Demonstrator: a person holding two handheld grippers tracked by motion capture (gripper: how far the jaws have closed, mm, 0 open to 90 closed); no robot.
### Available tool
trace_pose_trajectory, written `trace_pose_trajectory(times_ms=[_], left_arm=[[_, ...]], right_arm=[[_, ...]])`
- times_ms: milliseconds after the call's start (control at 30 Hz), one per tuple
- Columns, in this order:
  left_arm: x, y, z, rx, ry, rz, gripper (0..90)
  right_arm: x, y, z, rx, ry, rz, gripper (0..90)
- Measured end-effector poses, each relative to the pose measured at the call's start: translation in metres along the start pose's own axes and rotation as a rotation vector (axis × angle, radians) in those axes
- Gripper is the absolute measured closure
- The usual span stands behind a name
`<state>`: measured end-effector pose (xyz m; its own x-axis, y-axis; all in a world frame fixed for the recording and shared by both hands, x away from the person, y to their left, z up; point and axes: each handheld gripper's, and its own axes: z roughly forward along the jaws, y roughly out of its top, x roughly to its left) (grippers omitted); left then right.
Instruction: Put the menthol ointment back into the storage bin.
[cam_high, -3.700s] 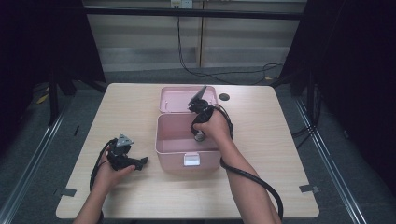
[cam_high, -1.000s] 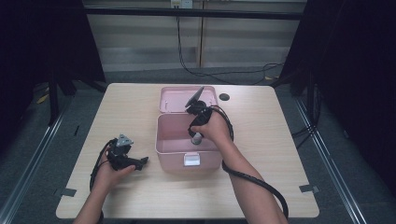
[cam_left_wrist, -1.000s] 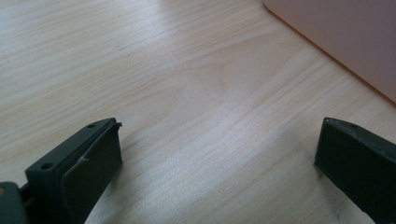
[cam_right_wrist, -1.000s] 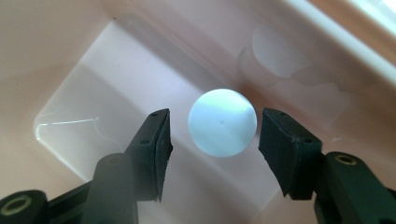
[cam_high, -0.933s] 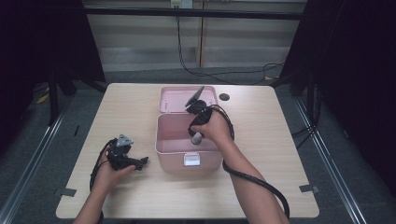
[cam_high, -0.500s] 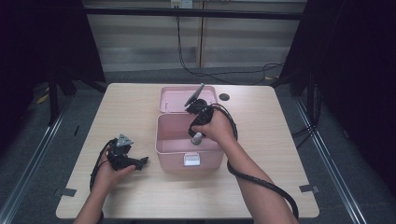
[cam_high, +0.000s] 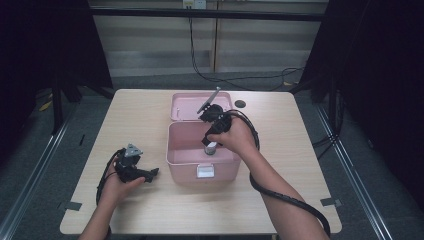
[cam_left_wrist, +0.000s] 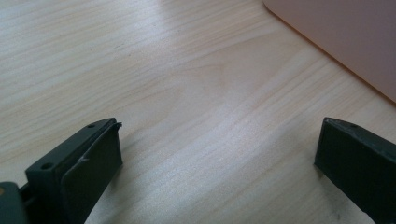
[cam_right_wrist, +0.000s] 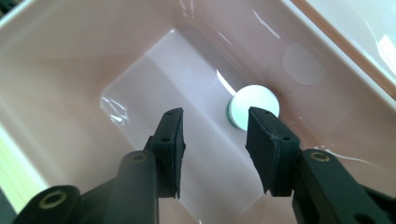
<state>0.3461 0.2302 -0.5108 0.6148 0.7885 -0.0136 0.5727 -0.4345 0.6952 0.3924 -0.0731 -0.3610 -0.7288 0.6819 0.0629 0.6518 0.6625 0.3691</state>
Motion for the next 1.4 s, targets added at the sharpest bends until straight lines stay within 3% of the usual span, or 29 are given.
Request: trace_pose_trajectory(times_ms=[700, 833, 1067, 1233, 1400], left_arm=[[0.000, 0.000, 0.000, 0.000, 0.002, 0.001, 0.0], [0.000, 0.000, 0.000, -0.001, 0.002, 0.000, 0.0], [0.000, 0.000, 0.000, -0.002, 0.000, -0.002, 0.0], [0.000, 0.000, 0.000, -0.002, 0.003, 0.001, 0.0], [0.000, 0.000, 0.000, -0.003, 0.001, -0.001, 0.0]], right_arm=[[0.020, -0.008, -0.030, -0.055, 0.076, -0.045, 67.4], [0.021, -0.012, -0.034, -0.048, 0.085, -0.054, 74.4], [0.026, -0.018, -0.039, -0.053, 0.097, -0.071, 79.3], [0.032, -0.024, -0.039, -0.043, 0.103, -0.109, 85.0], [0.034, -0.027, -0.040, -0.048, 0.127, -0.110, 87.1]])
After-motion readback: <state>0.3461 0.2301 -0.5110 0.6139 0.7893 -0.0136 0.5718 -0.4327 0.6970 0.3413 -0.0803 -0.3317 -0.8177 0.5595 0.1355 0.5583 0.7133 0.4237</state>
